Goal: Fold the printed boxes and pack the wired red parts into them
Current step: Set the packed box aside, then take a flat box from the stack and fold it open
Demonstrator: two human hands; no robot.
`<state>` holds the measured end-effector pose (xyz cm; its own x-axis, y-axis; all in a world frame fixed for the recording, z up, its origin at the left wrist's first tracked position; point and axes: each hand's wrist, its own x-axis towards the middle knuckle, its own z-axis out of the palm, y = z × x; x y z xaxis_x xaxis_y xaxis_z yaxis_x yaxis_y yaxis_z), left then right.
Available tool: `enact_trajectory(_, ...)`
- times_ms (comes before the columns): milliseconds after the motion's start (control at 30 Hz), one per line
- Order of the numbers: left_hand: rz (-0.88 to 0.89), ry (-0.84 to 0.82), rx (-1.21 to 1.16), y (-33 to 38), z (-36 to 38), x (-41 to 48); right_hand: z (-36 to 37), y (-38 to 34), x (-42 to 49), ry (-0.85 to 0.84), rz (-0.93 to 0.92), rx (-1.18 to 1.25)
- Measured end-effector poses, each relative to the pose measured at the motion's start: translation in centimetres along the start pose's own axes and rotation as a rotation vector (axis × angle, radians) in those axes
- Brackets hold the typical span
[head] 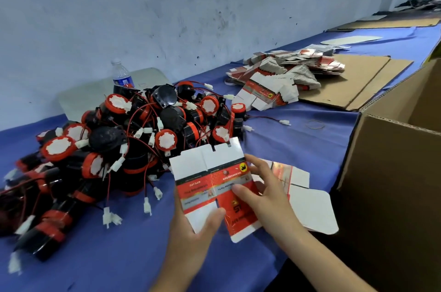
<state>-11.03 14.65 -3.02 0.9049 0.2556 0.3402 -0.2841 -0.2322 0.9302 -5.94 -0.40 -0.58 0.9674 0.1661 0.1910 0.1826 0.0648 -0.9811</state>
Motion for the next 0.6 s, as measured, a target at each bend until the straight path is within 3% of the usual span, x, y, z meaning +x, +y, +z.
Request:
enact_trajectory(133, 0.004, -0.005, 0.020, 0.0, -0.3, 0.1, 0.5, 0.3, 0.4, -0.081, -0.021, -0.226)
enact_trajectory(333, 0.007, -0.053, 0.100, -0.1, -0.3, -0.7, 1.1, 0.3, 0.7, -0.292, 0.027, -0.324)
enact_trajectory(600, 0.248, -0.135, -0.100, 1.8, -0.5, -0.2, 0.7, -0.3, 0.8, -0.442, 0.057, -0.338)
